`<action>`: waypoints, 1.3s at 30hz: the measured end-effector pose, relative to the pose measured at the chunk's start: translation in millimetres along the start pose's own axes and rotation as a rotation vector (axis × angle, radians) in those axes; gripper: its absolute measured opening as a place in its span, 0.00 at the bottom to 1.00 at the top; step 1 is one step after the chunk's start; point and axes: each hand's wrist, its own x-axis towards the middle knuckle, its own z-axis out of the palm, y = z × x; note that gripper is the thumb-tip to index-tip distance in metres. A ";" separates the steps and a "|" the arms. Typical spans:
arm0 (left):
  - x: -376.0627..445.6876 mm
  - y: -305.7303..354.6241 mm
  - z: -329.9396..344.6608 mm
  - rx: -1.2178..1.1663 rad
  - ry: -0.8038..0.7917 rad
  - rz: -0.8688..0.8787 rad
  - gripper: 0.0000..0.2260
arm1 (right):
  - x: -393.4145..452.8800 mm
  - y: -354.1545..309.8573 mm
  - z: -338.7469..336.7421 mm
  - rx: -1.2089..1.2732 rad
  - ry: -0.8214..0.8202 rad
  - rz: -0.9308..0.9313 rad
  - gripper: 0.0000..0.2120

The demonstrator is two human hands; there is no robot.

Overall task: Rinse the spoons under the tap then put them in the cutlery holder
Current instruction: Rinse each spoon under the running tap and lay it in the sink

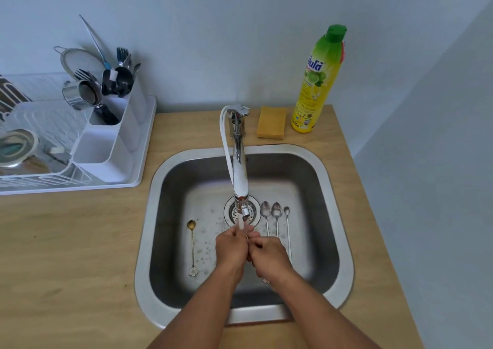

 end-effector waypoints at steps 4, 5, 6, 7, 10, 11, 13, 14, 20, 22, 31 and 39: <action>-2.1 0.3 2.2 -0.103 -0.055 -0.071 0.14 | 0.1 -2.2 -2.1 -0.032 0.024 -0.034 0.18; -1.9 0.8 1.8 -0.137 -0.071 -0.079 0.12 | 0.3 -4.0 -3.0 -0.043 0.027 -0.036 0.17; -2.1 2.2 1.0 -0.171 -0.080 -0.083 0.10 | 0.5 -5.7 -3.6 -0.061 0.027 -0.041 0.17; -1.8 3.9 -0.5 -0.203 -0.081 -0.086 0.08 | 0.7 -7.2 -4.1 -0.082 0.026 -0.050 0.17; 0.9 9.0 -4.8 -0.247 -0.048 -0.108 0.05 | 0.6 -12.4 -6.1 -0.118 0.039 -0.069 0.18; 1.8 9.6 -5.0 -0.243 -0.033 -0.114 0.04 | 0.5 -14.1 -7.2 -0.114 0.041 -0.075 0.18; 2.6 8.4 -4.1 -0.207 0.000 -0.109 0.05 | -0.8 -16.9 -9.0 -0.126 0.028 -0.086 0.16; 2.6 7.5 -3.7 -0.186 0.019 -0.098 0.08 | -1.9 -17.5 -9.0 -0.152 0.015 -0.093 0.15; -2.4 10.2 -11.9 -0.105 -0.040 -0.096 0.10 | -5.3 -11.6 -8.4 -0.207 0.026 -0.089 0.20; -3.4 8.7 -16.2 -0.097 -0.075 -0.096 0.07 | -4.2 -11.5 -8.6 -0.209 0.032 -0.094 0.19; -5.0 4.8 -12.4 -0.097 0.092 -0.103 0.15 | -8.2 -4.7 2.1 -0.297 0.023 -0.124 0.20; 12.2 17.8 -31.4 -0.379 -0.172 -0.502 0.32 | -12.8 -4.0 -0.5 -0.165 0.026 -0.010 0.17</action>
